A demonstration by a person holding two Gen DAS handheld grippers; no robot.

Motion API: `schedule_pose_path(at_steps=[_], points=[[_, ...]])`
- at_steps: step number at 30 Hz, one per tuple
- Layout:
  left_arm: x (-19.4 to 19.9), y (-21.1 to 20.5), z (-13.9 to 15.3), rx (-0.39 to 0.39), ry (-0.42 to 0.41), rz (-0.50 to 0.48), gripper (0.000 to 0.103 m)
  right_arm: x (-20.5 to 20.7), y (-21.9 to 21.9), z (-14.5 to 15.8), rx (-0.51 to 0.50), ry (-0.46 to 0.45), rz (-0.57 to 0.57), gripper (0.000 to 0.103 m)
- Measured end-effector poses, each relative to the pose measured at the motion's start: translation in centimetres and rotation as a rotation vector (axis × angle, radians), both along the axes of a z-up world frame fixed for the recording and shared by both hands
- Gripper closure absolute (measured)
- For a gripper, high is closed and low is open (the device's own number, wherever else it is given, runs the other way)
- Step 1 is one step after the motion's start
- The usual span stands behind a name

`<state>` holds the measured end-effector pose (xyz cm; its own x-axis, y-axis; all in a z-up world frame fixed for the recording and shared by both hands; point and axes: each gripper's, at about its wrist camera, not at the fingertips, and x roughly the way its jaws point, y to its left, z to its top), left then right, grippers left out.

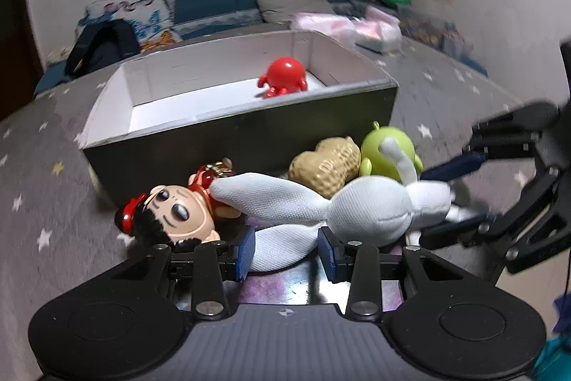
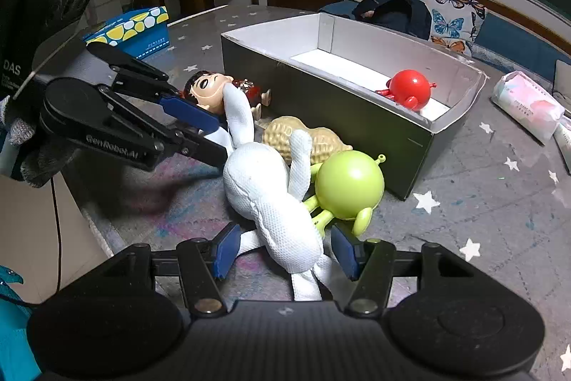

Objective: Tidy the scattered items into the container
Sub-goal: 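Grasp the white plush rabbit with both grippers, then carry the white rabbit into the grey box with both grippers and release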

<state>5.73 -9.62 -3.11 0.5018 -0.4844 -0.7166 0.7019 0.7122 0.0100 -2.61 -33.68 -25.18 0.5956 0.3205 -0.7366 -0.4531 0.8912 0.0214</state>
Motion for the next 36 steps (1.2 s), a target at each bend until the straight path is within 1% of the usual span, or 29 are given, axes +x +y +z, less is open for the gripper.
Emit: schedule_pose_path(at_steps=[6, 8, 9, 11, 13, 14, 17, 24, 30, 36], points=[[0.6, -0.7, -0.9, 0.041, 0.015, -0.071, 0.063, 0.3, -0.1, -0.1, -0.001, 0.010, 0.002, 0.049], [0.6, -0.8, -1.0, 0.042, 0.015, -0.080, 0.068, 0.4, -0.1, -0.2, 0.000, 0.013, 0.000, 0.055], [0.6, -0.8, -1.0, 0.039, 0.014, -0.082, 0.070, 0.4, -0.2, -0.2, 0.003, 0.014, -0.002, 0.055], [0.6, -0.7, -1.0, 0.021, 0.019, -0.085, 0.081, 0.4, -0.2, -0.2, 0.009, 0.014, -0.004, 0.062], [0.6, -0.5, -1.1, 0.004, 0.026, -0.077, 0.087, 0.4, -0.2, -0.2, 0.012, 0.014, -0.004, 0.064], [0.6, -0.3, -1.1, -0.009, 0.031, -0.069, 0.091, 0.3, -0.1, -0.3, 0.009, 0.010, -0.005, 0.066], [0.7, 0.5, -1.1, -0.058, 0.065, -0.043, 0.096, 0.1, 0.0, -0.3, 0.001, 0.005, -0.007, 0.068], [-0.6, 1.9, -0.1, -0.143, 0.092, -0.002, 0.098, -0.9, 0.3, 0.8, 0.001, -0.026, 0.005, 0.072], [-1.0, 3.1, 3.0, -0.273, 0.085, 0.042, 0.099, -1.6, 0.5, 3.3, -0.009, -0.103, 0.016, 0.073], [1.1, 3.4, 6.3, -0.392, 0.072, 0.086, 0.099, 0.0, 0.4, 6.2, -0.035, -0.189, 0.020, 0.073]])
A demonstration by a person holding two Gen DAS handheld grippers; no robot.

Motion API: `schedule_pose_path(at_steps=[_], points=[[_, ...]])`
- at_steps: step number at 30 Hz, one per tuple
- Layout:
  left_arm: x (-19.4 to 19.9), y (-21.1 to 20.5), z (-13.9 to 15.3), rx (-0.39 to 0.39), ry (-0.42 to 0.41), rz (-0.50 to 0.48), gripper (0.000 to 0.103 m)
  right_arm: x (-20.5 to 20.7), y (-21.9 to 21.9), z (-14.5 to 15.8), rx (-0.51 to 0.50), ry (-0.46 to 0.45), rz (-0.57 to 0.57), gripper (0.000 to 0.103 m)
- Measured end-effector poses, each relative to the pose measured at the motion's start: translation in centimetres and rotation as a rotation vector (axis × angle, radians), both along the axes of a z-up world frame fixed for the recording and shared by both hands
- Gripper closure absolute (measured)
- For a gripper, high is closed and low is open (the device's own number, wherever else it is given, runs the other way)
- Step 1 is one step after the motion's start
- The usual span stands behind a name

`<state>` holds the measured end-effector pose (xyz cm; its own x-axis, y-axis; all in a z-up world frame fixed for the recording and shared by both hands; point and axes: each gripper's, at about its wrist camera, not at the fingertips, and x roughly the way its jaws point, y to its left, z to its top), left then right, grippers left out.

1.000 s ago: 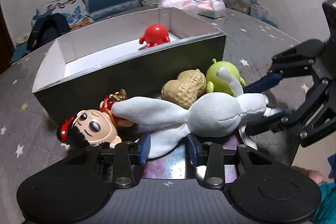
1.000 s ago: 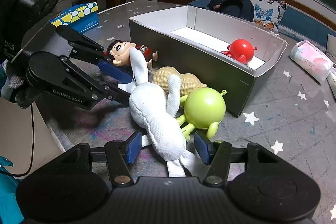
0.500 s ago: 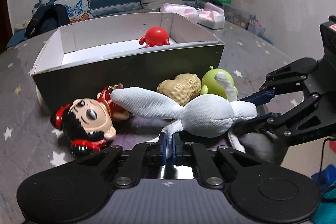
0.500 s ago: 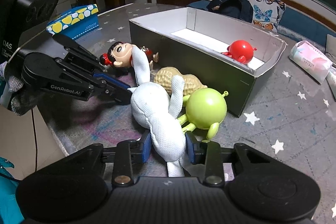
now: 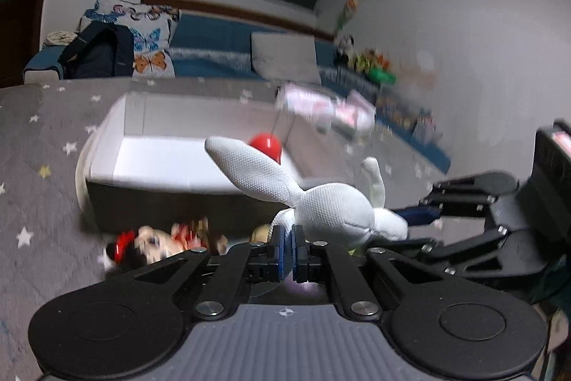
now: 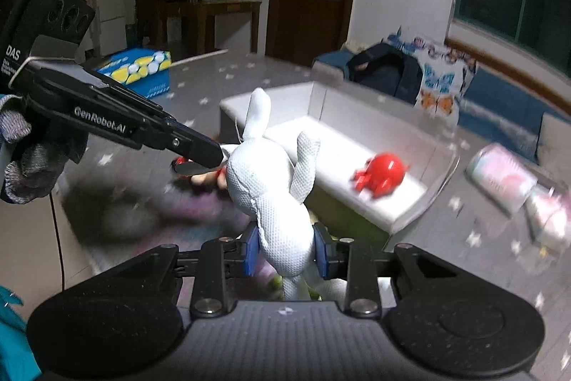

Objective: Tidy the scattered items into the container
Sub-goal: 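Carry the white rabbit into the grey box with both grippers and release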

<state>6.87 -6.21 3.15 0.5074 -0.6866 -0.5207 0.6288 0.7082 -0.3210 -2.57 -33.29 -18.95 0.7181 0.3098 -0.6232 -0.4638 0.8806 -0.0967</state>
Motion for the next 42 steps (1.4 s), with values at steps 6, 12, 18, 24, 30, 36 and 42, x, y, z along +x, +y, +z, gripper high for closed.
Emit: schedule_pose_path(at_steps=[6, 12, 18, 24, 30, 36, 42], points=[[4.2, -0.4, 2.7, -0.053, -0.019, 0.062, 0.099, 4.3, 0.0, 2.1, -0.047, -0.057, 0.002, 0.073], [9.1, -1.5, 3.0, -0.024, -0.009, 0.097, 0.099, 9.8, 0.4, 2.1, -0.068, -0.037, 0.028, 0.074], [14.3, -2.1, -0.2, 0.031, 0.105, 0.144, 0.100, 14.2, 0.9, -0.4, -0.072, 0.052, 0.051, 0.075], [15.8, -2.2, -1.8, 0.058, 0.148, 0.139, 0.100, 17.3, 0.7, -2.9, -0.089, 0.151, 0.065, 0.075], [16.1, -3.0, -2.3, 0.077, 0.166, 0.133, 0.098, 19.4, 0.8, -4.3, -0.116, 0.176, 0.053, 0.075], [15.2, -4.0, -2.3, 0.095, 0.166, 0.112, 0.098, 19.8, 0.8, -4.2, -0.155, 0.176, 0.068, 0.065], [14.8, -4.5, -2.3, 0.090, 0.170, 0.102, 0.095, 19.4, -0.1, -4.3, -0.210, 0.160, 0.051, 0.064]])
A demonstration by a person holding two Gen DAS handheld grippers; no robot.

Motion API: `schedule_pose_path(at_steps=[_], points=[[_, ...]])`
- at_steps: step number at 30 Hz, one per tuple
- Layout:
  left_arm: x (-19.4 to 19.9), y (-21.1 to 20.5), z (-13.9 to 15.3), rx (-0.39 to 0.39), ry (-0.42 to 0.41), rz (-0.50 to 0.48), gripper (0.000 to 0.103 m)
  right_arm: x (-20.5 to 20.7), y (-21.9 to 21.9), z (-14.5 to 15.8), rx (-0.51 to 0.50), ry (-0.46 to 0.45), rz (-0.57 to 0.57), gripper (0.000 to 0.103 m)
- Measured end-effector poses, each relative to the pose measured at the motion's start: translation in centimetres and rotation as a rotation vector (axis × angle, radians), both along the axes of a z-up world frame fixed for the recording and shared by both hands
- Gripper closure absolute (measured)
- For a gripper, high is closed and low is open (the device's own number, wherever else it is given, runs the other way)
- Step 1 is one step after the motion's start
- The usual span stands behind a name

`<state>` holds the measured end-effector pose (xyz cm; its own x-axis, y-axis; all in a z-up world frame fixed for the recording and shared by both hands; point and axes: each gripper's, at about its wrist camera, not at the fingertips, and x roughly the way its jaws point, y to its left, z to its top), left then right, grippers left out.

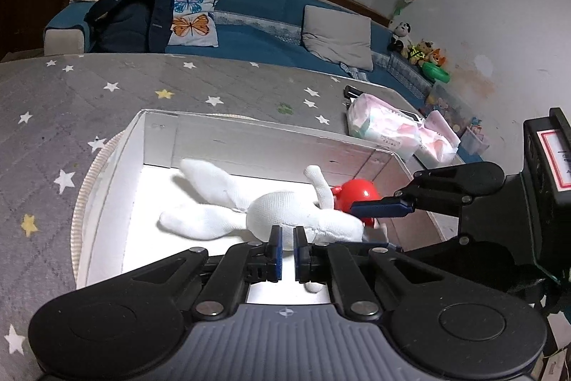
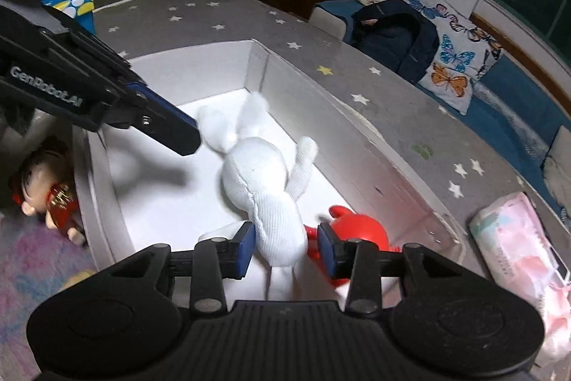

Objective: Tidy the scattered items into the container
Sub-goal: 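Carry the white rabbit into the grey box with both grippers and release, then move both grippers to the green alien toy and grasp it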

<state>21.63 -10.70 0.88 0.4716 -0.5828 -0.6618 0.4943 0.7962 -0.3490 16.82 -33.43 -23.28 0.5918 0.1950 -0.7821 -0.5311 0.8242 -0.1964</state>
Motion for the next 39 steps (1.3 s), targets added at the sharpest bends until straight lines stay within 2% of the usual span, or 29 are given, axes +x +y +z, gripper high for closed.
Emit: schedule_pose_path(at_steps=[3, 7, 10, 13, 16, 19, 20, 29, 32, 39], points=[[-0.6, -0.2, 0.2, -0.007, -0.003, 0.003, 0.091, -0.4, -0.1, 0.2, -0.006, -0.029, -0.011, 0.064], [-2.0, -0.2, 1.0, 0.003, -0.034, 0.013, 0.086, -1.9, -0.6, 0.9, 0.046, -0.062, -0.034, 0.063], [-3.2, 0.1, 1.8, -0.006, -0.055, 0.019, 0.081, -4.0, -1.3, 1.8, 0.098, -0.110, -0.069, 0.051], [-4.8, 0.1, 2.4, -0.011, -0.080, 0.017, 0.080, -6.4, -1.7, 2.7, 0.142, -0.153, -0.085, 0.050], [-6.4, -0.1, 2.7, -0.014, -0.097, 0.011, 0.077, -8.7, -2.1, 3.3, 0.184, -0.184, -0.096, 0.036], [-8.1, -0.4, 2.6, -0.019, -0.101, -0.004, 0.075, -11.2, -2.2, 3.7, 0.209, -0.217, -0.110, 0.031], [-8.6, -0.5, 2.5, -0.021, -0.100, -0.008, 0.075, -11.9, -2.3, 3.7, 0.222, -0.219, -0.114, 0.026], [-12.4, -1.0, 1.3, -0.051, -0.061, -0.054, 0.075, -17.3, -2.9, 2.5, 0.285, -0.231, -0.139, 0.004], [-13.2, -1.4, 0.6, -0.050, -0.043, -0.069, 0.075, -18.5, -2.9, 1.8, 0.286, -0.232, -0.140, 0.000], [-14.2, -1.9, -0.7, -0.087, 0.023, -0.092, 0.075, -20.3, -2.5, 0.6, 0.332, -0.226, -0.115, 0.000]])
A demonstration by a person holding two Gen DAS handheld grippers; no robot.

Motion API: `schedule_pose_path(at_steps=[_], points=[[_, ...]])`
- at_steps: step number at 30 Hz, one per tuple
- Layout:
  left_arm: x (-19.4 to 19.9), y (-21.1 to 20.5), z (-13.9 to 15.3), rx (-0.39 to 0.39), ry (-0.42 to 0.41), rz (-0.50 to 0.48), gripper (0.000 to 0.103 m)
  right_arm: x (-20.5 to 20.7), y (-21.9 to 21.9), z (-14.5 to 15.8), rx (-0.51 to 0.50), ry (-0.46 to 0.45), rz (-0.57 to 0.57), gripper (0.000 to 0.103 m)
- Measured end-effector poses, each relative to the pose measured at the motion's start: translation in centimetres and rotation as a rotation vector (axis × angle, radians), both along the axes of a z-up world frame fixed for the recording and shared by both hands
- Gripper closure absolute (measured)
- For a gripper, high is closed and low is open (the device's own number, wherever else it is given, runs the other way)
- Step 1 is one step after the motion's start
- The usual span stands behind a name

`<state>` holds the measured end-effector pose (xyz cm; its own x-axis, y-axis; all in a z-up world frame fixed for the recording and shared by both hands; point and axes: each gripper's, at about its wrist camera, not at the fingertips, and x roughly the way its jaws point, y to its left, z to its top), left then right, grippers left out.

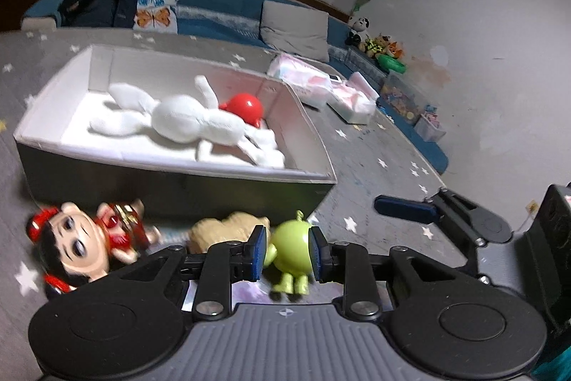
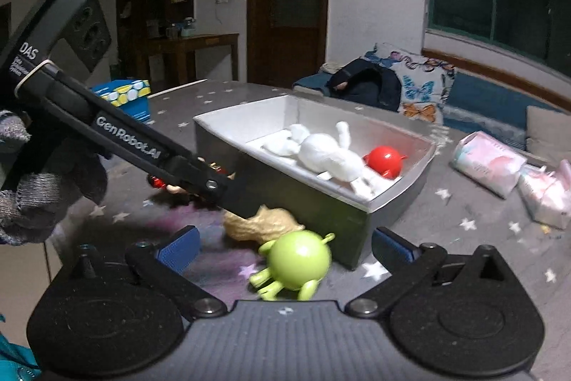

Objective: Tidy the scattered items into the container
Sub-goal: 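Move both grippers to the green alien toy and grasp it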

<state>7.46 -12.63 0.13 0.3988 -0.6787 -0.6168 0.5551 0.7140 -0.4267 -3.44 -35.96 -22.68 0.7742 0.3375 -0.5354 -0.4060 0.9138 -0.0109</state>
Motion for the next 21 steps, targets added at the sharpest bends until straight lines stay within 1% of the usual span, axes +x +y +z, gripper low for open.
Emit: schedule_pose_path(at_steps=[5, 9, 14, 17, 21], points=[[-0.3, -0.5, -0.8, 0.001, 0.035, -0.014, 0.075, 0.2, 0.7, -1.5, -0.006, 0.034, 0.029, 0.000], [-0.1, -0.8, -1.5, -0.006, 0.070, -0.013, 0.075, 1.2, 0.3, -2.6, 0.018, 0.077, 0.000, 0.000], [0.4, -1.2, -2.1, -0.031, 0.119, -0.001, 0.075, 1.8, -0.3, -3.5, 0.051, 0.108, -0.035, 0.000], [0.5, -1.5, -2.0, -0.040, 0.122, 0.003, 0.075, 2.0, -0.2, -3.8, 0.053, 0.112, -0.037, 0.000], [0.7, -2.1, -1.9, -0.010, 0.090, 0.028, 0.075, 2.5, -0.1, -3.9, 0.073, 0.116, -0.040, 0.001]])
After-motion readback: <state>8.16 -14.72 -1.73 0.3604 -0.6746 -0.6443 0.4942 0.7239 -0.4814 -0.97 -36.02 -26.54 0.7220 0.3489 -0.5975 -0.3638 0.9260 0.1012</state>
